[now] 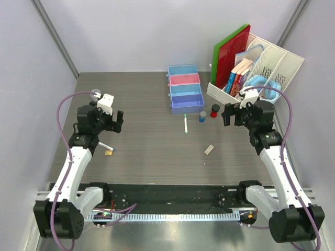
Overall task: Sort the stationery into containers
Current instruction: Move the storage box to the center of the board.
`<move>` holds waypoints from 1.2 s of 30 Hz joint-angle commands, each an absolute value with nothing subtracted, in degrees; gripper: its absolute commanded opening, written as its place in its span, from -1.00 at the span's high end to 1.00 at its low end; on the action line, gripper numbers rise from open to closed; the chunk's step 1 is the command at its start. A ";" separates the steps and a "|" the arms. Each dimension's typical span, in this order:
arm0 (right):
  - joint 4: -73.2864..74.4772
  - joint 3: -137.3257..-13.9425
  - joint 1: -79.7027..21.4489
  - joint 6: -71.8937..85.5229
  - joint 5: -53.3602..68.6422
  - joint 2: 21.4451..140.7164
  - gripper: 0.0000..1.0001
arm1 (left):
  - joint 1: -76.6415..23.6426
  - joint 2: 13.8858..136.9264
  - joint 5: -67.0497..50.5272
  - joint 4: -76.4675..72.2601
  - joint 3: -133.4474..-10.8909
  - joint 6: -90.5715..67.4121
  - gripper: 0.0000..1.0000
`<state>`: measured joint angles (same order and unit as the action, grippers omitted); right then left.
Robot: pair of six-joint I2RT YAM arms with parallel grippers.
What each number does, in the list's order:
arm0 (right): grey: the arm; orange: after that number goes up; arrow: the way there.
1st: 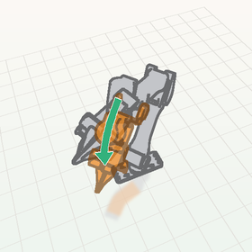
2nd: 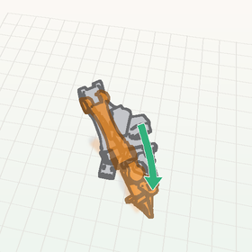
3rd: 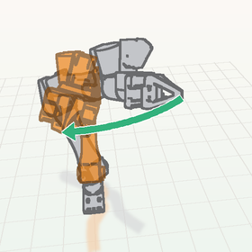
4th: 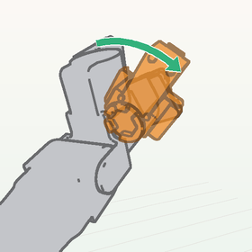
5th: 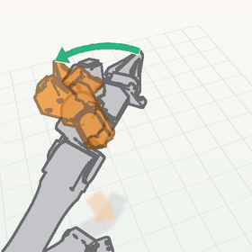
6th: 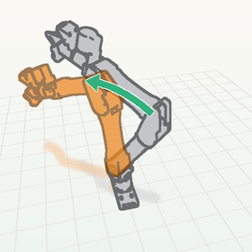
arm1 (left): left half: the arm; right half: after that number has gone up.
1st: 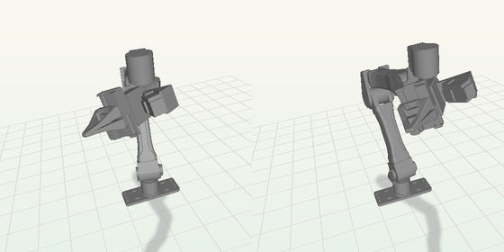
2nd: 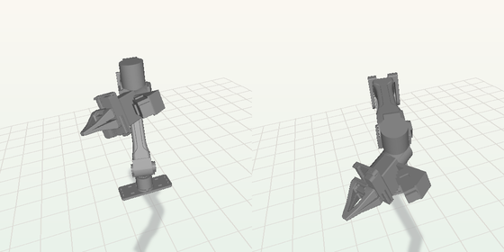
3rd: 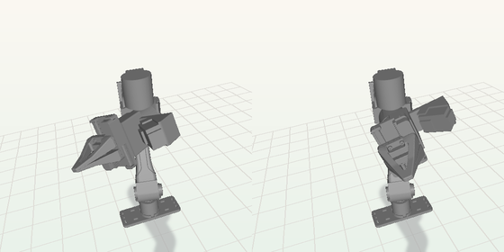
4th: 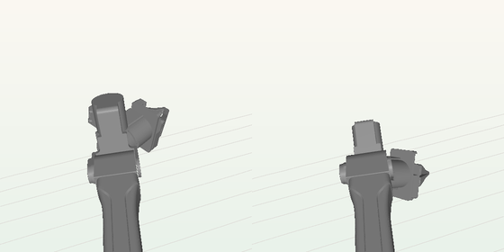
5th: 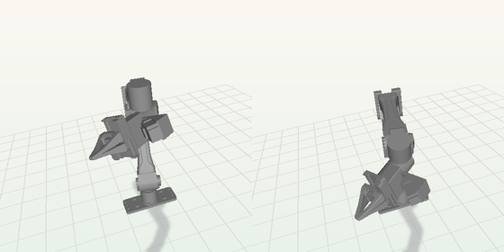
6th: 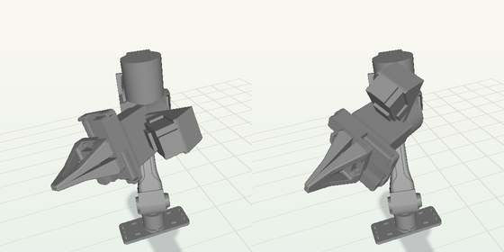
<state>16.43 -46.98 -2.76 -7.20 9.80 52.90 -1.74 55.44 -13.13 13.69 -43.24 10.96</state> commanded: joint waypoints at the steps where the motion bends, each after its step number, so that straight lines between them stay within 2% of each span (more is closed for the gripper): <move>1: 15.91 -48.25 -2.55 -7.47 10.46 53.00 -0.99 | -1.49 56.42 -14.94 13.54 -44.47 11.51 -1.00; 11: 15.82 -48.60 -2.64 -8.96 10.72 53.70 -0.99 | -1.49 57.39 -15.73 13.54 -45.35 11.95 -0.99; 16: 17.40 -48.43 -2.55 -15.28 11.16 54.75 -0.99 | -1.76 62.21 -20.47 13.62 -49.37 14.06 -1.00; 26: 21.01 -52.56 -2.55 -15.56 6.77 58.71 -0.99 | -6.32 89.19 -15.04 7.23 -70.65 14.94 -1.00; 36: 20.92 -51.51 -2.72 -14.94 2.03 56.70 -0.99 | -17.75 120.30 4.03 3.95 -99.55 22.67 -0.99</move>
